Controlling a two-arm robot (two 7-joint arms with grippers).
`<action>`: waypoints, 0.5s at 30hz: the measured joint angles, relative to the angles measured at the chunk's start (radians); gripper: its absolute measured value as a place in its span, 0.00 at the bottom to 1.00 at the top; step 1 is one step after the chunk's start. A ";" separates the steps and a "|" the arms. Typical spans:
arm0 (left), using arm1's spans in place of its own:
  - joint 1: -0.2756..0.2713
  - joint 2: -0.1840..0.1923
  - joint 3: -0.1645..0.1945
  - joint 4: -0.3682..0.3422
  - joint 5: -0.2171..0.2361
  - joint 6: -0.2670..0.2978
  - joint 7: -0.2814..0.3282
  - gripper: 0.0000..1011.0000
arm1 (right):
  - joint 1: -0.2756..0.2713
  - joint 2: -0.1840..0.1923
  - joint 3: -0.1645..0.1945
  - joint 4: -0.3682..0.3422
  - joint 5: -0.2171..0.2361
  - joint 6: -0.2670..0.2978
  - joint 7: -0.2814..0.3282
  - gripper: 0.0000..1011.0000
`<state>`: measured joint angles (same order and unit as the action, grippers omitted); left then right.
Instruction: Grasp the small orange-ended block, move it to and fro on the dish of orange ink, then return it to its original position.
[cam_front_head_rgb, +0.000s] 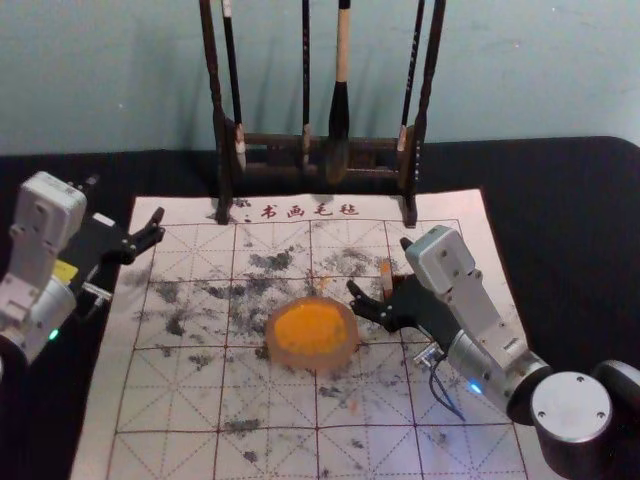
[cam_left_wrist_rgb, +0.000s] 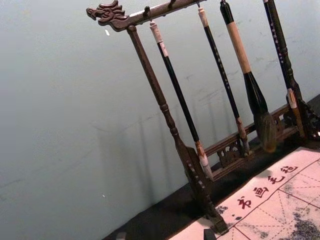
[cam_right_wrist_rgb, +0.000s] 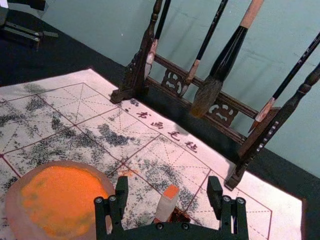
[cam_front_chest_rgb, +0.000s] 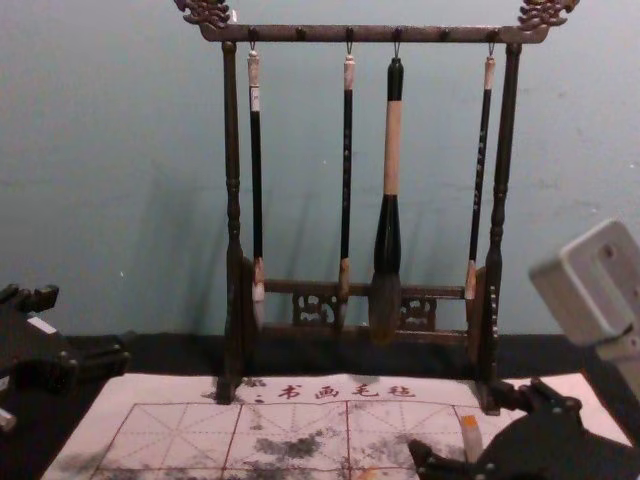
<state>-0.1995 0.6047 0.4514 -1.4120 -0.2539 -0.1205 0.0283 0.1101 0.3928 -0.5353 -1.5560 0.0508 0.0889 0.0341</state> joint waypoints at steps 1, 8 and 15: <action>0.000 0.000 0.000 0.000 0.000 0.000 0.000 0.99 | 0.000 0.000 0.000 0.000 0.000 0.000 0.000 0.99; 0.000 0.000 0.000 0.000 0.000 0.000 0.000 0.99 | 0.000 0.001 0.000 0.000 0.001 -0.002 0.000 0.99; 0.000 0.000 0.000 0.000 0.000 0.000 0.000 0.99 | 0.000 0.001 0.000 -0.001 0.001 -0.003 0.000 0.93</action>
<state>-0.1996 0.6047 0.4514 -1.4120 -0.2539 -0.1205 0.0283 0.1101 0.3943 -0.5354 -1.5570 0.0520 0.0861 0.0337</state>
